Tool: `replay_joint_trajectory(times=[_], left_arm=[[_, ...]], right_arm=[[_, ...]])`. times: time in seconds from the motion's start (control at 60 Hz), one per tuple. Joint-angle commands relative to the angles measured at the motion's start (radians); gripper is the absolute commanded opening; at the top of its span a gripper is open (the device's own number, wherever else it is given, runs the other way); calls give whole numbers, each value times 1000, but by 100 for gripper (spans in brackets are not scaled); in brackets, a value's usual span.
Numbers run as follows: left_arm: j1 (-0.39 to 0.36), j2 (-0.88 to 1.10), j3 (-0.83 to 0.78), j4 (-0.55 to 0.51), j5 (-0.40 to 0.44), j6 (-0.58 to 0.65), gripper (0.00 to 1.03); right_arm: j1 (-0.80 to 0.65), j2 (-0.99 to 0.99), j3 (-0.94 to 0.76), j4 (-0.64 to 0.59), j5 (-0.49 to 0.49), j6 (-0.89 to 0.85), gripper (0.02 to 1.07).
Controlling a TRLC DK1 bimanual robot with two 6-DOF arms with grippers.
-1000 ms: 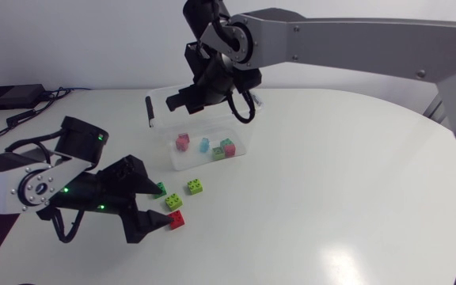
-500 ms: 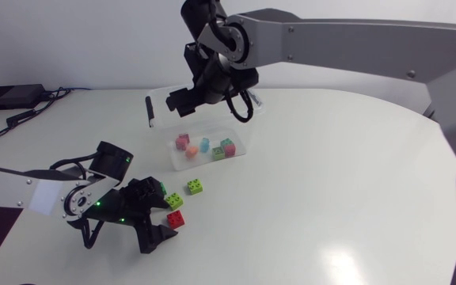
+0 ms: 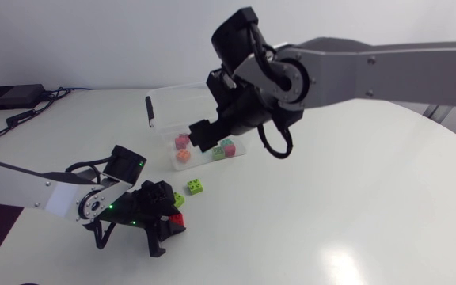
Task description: Place the duplo bricks in the container
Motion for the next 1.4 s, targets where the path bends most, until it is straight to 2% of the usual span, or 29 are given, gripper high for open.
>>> replay_joint_trajectory(times=[0.0, 0.067, 0.3, 0.383, 0.483, 0.633, 0.817, 1.15, 1.383], left_arm=[[-8, 10, 1, -9, -13, 9, 32], [-6, -18, 1, -18, -13, 0, 32], [26, -268, 70, -244, -8, -4, 31], [61, -335, 141, -314, 1, -5, 31], [112, -360, 225, -350, 33, -20, 31], [178, -350, 334, -351, 64, -60, 31], [208, -311, 420, -336, 70, -97, 31], [254, -183, 499, -184, 78, -194, 31], [262, -114, 547, -126, 79, -231, 31]], right_arm=[[21, -11, -93, 41, -4, -10, 97], [34, -3, -129, 73, -4, -4, 97], [83, 91, -126, 91, -4, 16, 98], [92, 129, -102, 70, -4, 34, 98], [95, 183, -65, 30, -9, 63, 98], [95, 252, -13, -7, -26, 97, 98], [103, 328, 72, -68, -36, 111, 98], [104, 431, 171, -123, -53, 139, 98], [101, 485, 240, -156, -42, 168, 98]])
